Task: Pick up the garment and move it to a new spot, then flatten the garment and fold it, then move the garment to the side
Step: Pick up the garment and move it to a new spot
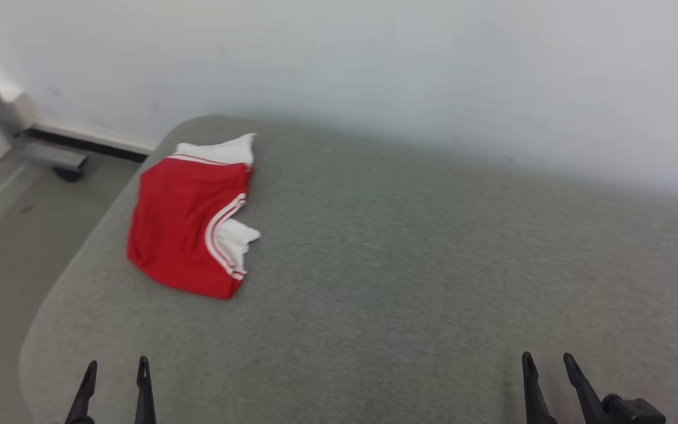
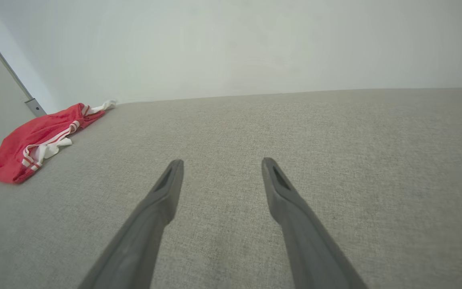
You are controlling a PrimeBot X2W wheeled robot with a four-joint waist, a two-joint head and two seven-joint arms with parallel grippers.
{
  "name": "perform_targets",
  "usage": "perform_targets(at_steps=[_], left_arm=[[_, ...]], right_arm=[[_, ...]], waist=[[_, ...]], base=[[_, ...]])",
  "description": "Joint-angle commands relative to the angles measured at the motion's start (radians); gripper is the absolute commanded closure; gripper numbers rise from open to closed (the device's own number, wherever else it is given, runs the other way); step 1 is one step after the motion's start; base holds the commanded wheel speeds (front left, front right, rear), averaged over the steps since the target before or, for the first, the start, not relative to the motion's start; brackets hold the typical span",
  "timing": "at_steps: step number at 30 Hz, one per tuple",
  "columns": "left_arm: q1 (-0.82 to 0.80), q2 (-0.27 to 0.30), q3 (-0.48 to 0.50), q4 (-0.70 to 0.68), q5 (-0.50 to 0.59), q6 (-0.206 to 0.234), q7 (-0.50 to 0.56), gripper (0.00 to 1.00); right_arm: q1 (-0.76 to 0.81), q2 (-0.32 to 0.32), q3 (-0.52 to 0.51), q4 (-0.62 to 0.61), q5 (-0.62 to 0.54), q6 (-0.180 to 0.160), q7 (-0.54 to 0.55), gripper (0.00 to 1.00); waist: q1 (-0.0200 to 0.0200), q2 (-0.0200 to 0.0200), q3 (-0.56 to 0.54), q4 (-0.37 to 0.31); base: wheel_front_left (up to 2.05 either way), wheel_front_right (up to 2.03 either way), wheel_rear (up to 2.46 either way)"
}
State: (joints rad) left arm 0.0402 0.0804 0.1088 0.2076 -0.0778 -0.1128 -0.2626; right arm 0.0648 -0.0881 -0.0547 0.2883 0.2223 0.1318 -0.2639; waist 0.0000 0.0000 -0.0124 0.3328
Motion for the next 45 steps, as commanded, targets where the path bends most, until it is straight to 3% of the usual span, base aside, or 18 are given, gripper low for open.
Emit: perform_targets(at_steps=[1, 6, 19, 28, 39, 45], left_arm=[[0.005, 0.005, 0.0, 0.002, 0.001, 0.004, -0.003, 0.0], [0.024, 0.008, 0.029, -0.013, -0.014, 0.015, -0.003, 0.0], [0.07, -0.01, 0.086, -0.072, -0.037, 0.04, -0.003, 0.0], [-0.062, 0.02, 0.063, -0.015, -0.049, 0.012, -0.003, 0.0], [-0.381, 0.114, 0.066, 0.108, -0.132, -0.01, 0.0, 0.0], [-0.564, 0.2, 0.072, 0.186, -0.174, -0.015, 0.01, 0.0]], right_arm=[[0.002, 0.004, -0.001, 0.001, -0.005, -0.002, 0.0, 0.0], [-0.029, -0.003, 0.027, 0.009, -0.014, -0.002, 0.0, 0.0], [-0.107, -0.04, 0.094, 0.061, 0.004, -0.002, 0.0, 0.0], [-0.06, -0.045, 0.021, 0.017, -0.015, -0.002, 0.0, 0.0], [-0.089, -0.066, -0.015, -0.048, -0.048, -0.002, 0.003, 0.0], [-0.115, -0.087, -0.039, -0.111, -0.054, -0.002, 0.014, 0.0]], waist=[[0.0, 0.0, 0.0, 0.129], [0.0, 0.0, 0.013, 0.185], [0.0, 0.0, 0.039, 0.197], [0.0, 0.0, 0.036, 0.179], [0.0, 0.0, 0.159, 0.011], [0.0, 0.0, 0.251, -0.099]], base=[[0.0, 0.0, 0.0], [0.0, 0.0, 0.0], [0.0, 0.0, 0.0], [0.0, 0.0, 0.0], [0.0, 0.0, 0.0], [0.0, 0.0, 0.0]])
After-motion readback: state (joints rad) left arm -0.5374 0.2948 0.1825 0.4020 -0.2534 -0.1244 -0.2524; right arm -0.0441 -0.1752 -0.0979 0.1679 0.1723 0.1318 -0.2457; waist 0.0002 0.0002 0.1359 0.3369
